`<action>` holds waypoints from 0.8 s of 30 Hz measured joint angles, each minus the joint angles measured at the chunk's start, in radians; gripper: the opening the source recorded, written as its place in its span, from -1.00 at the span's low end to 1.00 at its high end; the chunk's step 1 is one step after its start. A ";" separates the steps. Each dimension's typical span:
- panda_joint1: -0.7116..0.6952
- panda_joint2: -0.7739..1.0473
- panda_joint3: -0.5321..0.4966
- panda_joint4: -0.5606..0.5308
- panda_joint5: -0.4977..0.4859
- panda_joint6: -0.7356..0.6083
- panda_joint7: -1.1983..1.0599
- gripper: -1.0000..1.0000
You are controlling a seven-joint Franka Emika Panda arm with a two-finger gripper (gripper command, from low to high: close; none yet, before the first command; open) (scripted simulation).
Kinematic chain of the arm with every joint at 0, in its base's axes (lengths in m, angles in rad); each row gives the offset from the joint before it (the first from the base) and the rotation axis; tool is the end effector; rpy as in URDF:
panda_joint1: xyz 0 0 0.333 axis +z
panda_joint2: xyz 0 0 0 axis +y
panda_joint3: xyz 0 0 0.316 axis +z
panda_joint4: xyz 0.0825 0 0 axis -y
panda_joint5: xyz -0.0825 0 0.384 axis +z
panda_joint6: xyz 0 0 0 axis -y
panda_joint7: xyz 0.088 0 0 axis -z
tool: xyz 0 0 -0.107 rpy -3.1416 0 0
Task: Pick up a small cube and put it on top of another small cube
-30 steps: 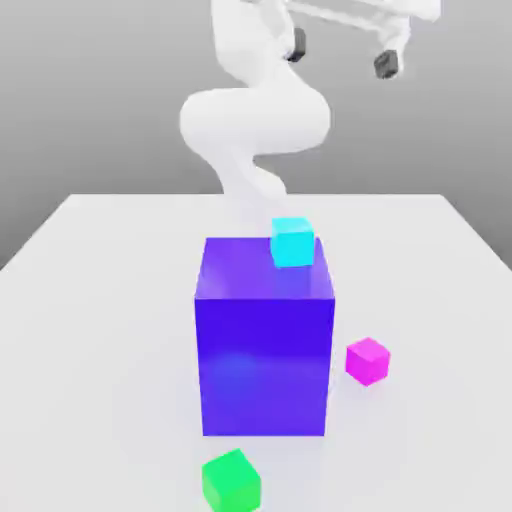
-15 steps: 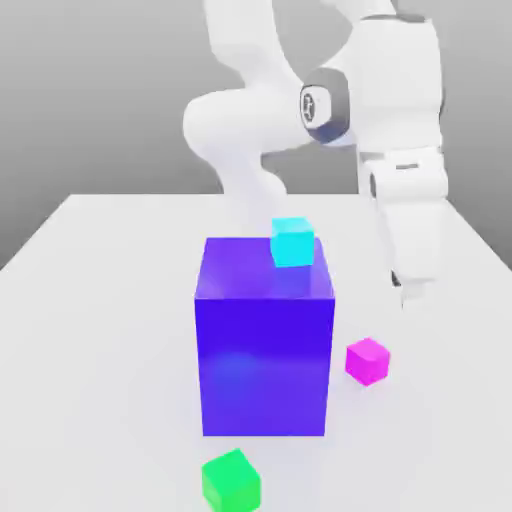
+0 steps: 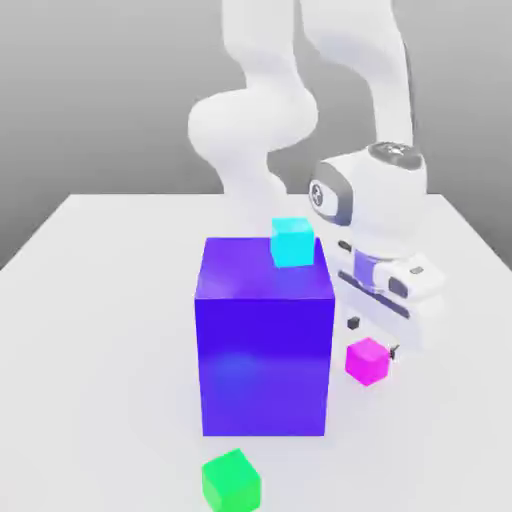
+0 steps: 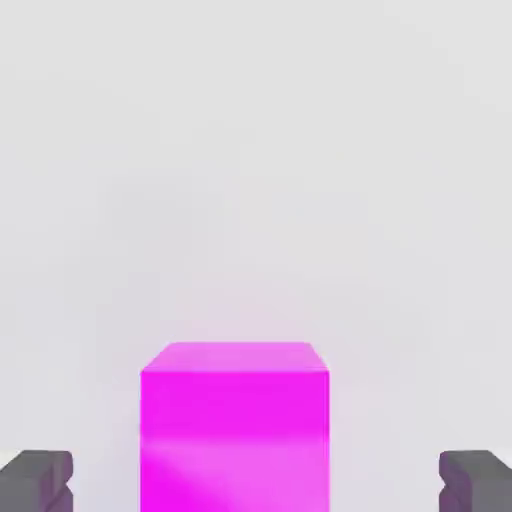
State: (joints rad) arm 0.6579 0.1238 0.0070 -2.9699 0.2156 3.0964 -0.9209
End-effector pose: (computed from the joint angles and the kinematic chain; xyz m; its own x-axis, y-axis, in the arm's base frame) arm 0.2533 0.1762 0.1499 0.1991 0.9799 0.0097 0.9800 -0.1991 -0.0056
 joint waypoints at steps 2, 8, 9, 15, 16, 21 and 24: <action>-0.037 0.066 0.038 0.010 0.004 0.055 -0.003 0.00; -0.044 0.116 0.047 0.017 0.004 0.095 -0.001 -1.00; -0.045 0.116 0.047 0.017 0.004 0.094 -0.002 -1.00; -0.020 0.000 0.015 -0.001 -0.015 -0.001 0.010 -1.00; -0.011 -0.033 -0.002 -0.007 -0.044 -0.028 0.032 -1.00; -0.056 -0.195 0.004 -0.041 -0.190 -0.156 0.138 -1.00; -0.102 -0.166 -0.005 0.025 -0.237 -0.171 0.183 -1.00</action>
State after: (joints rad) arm 0.5560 -0.0426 0.0017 -2.9447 -0.0210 2.9250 -0.7382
